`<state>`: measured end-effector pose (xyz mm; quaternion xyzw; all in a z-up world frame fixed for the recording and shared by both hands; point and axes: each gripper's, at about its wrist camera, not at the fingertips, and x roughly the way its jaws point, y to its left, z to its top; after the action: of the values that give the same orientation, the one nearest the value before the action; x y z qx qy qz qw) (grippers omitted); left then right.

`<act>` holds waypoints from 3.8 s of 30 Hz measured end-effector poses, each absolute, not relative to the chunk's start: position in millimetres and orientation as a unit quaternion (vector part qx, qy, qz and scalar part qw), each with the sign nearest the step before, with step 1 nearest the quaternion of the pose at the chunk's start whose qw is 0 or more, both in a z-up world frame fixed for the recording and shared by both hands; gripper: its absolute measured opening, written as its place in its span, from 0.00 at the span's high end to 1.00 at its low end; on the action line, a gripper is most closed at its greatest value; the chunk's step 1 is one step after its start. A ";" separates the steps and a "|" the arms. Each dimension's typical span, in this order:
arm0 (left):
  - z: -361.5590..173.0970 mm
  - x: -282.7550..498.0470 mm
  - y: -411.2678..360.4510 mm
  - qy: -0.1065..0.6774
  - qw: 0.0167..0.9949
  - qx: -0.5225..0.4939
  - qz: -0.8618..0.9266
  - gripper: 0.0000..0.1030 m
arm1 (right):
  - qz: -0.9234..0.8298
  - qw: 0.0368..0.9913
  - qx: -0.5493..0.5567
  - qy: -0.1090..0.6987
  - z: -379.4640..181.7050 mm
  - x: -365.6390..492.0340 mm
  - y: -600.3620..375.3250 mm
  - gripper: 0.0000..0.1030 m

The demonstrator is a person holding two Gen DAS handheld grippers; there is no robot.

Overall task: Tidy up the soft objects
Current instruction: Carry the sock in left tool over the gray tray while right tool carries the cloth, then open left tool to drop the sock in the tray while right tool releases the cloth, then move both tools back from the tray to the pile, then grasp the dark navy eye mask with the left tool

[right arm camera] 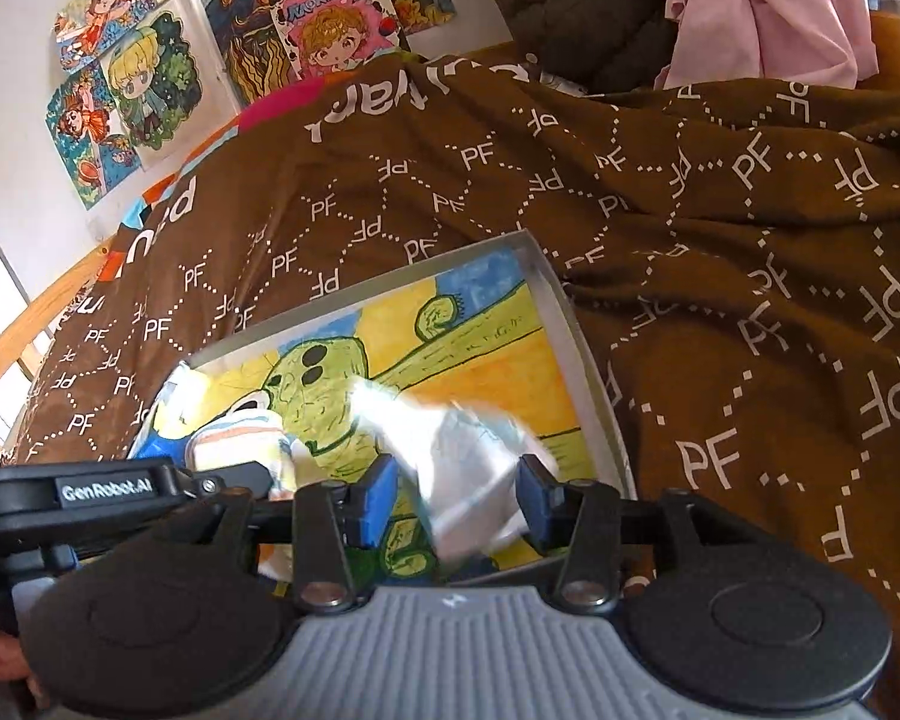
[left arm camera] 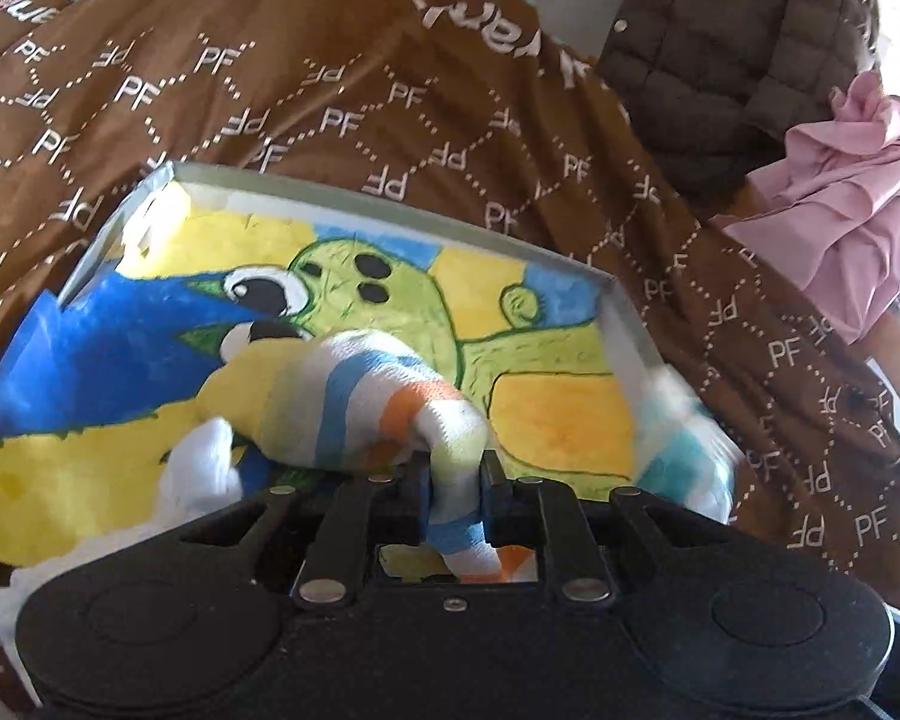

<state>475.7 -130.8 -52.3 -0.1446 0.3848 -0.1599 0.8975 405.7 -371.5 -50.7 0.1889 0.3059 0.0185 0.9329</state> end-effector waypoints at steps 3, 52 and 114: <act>-49.4 474.2 -124.8 0.376 0.900 -0.159 -0.155 0.80 | 0.019 0.934 0.187 0.305 -49.7 406.1 -370.8 0.47; 6.9 193.7 -51.2 0.241 0.950 -0.165 -0.108 0.01 | 0.021 0.965 0.111 0.238 4.7 126.6 -336.9 0.00; -44.0 210.5 -98.1 0.298 0.878 0.163 -0.338 0.01 | 0.122 0.913 -0.182 0.345 -62.5 167.0 -272.7 0.00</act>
<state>210.5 -98.1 -44.0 0.1629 0.2976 -0.3377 0.8780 167.0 -272.7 -62.5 -0.1819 0.3448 0.1218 0.9128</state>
